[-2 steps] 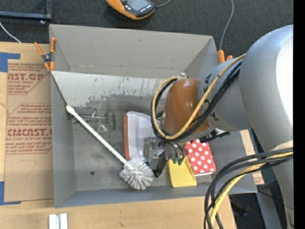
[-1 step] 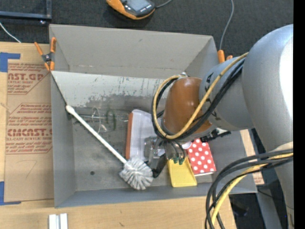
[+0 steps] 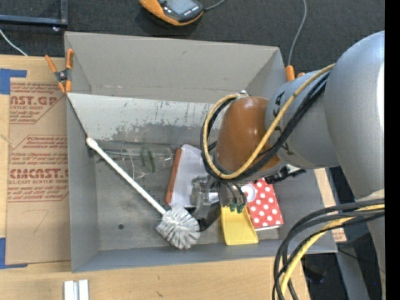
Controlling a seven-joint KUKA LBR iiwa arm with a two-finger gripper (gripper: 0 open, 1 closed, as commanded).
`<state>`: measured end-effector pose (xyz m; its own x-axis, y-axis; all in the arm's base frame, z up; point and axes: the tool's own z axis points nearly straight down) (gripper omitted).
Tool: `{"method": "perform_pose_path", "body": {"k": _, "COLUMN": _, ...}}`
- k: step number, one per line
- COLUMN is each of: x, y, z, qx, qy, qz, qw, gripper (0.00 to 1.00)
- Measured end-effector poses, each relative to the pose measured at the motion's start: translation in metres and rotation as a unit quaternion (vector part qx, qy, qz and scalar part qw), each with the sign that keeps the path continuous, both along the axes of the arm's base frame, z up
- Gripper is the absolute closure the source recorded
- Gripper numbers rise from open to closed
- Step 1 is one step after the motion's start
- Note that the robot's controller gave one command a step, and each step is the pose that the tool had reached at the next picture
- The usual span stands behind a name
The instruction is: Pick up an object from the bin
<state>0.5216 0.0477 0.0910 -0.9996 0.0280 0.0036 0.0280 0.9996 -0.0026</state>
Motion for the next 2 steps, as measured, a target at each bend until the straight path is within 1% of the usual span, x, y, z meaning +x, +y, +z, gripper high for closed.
{"method": "perform_pose_path", "body": {"k": 1, "x": -0.001, "y": 0.000, "z": 0.023, "qx": 0.000, "qy": 0.0017, "qz": 0.000, "qw": 1.0000, "gripper": 1.00}}
{"method": "perform_pose_path", "body": {"k": 2, "x": 0.000, "y": 0.001, "z": 0.039, "qx": 0.001, "qy": -0.0005, "qz": 0.000, "qw": 1.0000, "gripper": 1.00}}
